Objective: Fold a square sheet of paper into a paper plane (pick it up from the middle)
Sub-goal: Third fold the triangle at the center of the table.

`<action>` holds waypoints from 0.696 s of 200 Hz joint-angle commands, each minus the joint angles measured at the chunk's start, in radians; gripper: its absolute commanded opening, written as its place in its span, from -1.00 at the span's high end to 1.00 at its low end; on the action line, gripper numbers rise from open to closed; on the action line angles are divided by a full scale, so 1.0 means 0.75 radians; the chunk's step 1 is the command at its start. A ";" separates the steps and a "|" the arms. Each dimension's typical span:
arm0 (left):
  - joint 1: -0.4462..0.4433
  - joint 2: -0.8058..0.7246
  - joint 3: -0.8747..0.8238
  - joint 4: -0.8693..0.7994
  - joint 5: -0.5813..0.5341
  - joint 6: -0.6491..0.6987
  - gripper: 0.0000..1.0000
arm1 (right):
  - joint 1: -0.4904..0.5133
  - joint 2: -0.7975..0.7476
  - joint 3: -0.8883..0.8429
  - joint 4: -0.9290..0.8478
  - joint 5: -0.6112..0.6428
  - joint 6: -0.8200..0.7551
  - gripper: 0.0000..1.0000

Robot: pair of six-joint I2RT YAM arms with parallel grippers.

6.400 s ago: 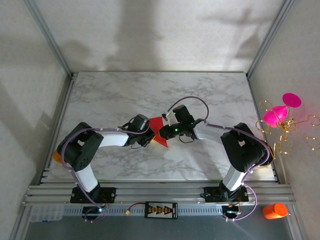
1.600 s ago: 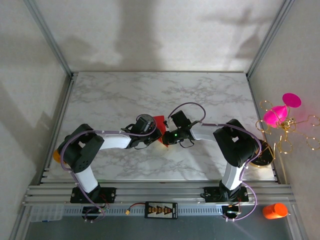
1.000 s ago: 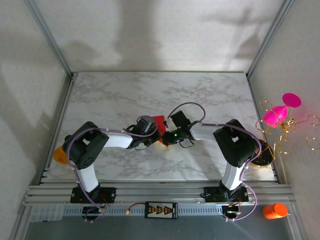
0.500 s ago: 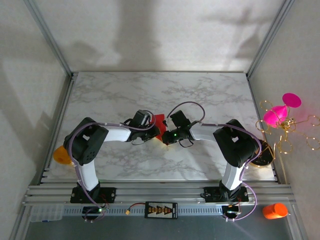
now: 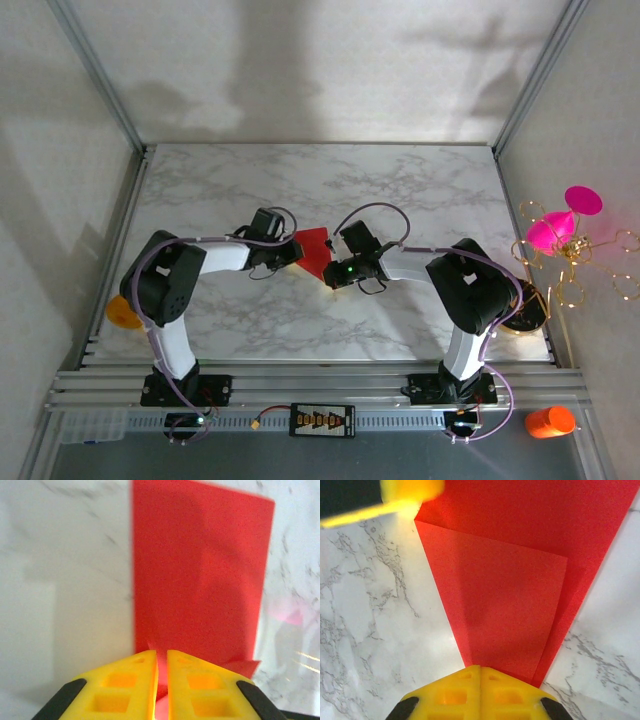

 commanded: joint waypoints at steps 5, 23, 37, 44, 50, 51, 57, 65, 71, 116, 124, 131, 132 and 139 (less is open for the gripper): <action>0.057 -0.097 0.044 -0.139 -0.188 0.046 0.67 | -0.007 0.080 -0.067 -0.230 0.104 0.025 1.00; 0.041 -0.190 0.038 -0.099 -0.170 -0.023 0.65 | -0.008 0.070 -0.036 -0.206 0.073 0.057 1.00; 0.010 -0.245 0.009 -0.062 -0.175 -0.086 0.63 | -0.007 0.049 -0.008 -0.180 0.044 0.087 1.00; -0.013 -0.265 -0.010 -0.039 -0.176 -0.118 0.63 | -0.009 0.036 0.007 -0.167 0.027 0.097 1.00; -0.034 -0.276 -0.029 -0.019 -0.181 -0.148 0.62 | -0.009 0.022 0.019 -0.153 0.013 0.108 1.00; -0.038 -0.278 -0.033 -0.015 -0.182 -0.154 0.62 | -0.009 0.020 0.021 -0.150 0.013 0.109 1.00; -0.062 -0.283 -0.055 0.012 -0.181 -0.186 0.62 | -0.009 0.001 0.030 -0.133 0.006 0.120 1.00; -0.092 -0.287 -0.083 0.053 -0.179 -0.233 0.62 | -0.009 -0.030 0.032 -0.094 -0.006 0.127 1.00; -0.115 -0.287 -0.106 0.092 -0.176 -0.268 0.62 | -0.009 -0.059 0.028 -0.063 -0.014 0.133 0.97; -0.214 -0.210 -0.171 0.261 -0.135 -0.394 0.70 | -0.009 -0.148 0.003 0.026 -0.055 0.138 0.91; -0.221 -0.184 -0.168 0.278 -0.123 -0.400 0.72 | -0.009 -0.129 0.009 0.023 -0.067 0.139 0.93; -0.227 -0.160 -0.163 0.294 -0.114 -0.406 0.73 | -0.009 -0.110 0.015 0.020 -0.072 0.140 0.95; -0.227 -0.156 -0.162 0.294 -0.113 -0.406 0.74 | -0.008 -0.107 0.016 0.019 -0.074 0.141 0.96; -0.233 -0.135 -0.155 0.299 -0.112 -0.409 0.74 | -0.006 -0.092 0.023 0.016 -0.078 0.138 0.97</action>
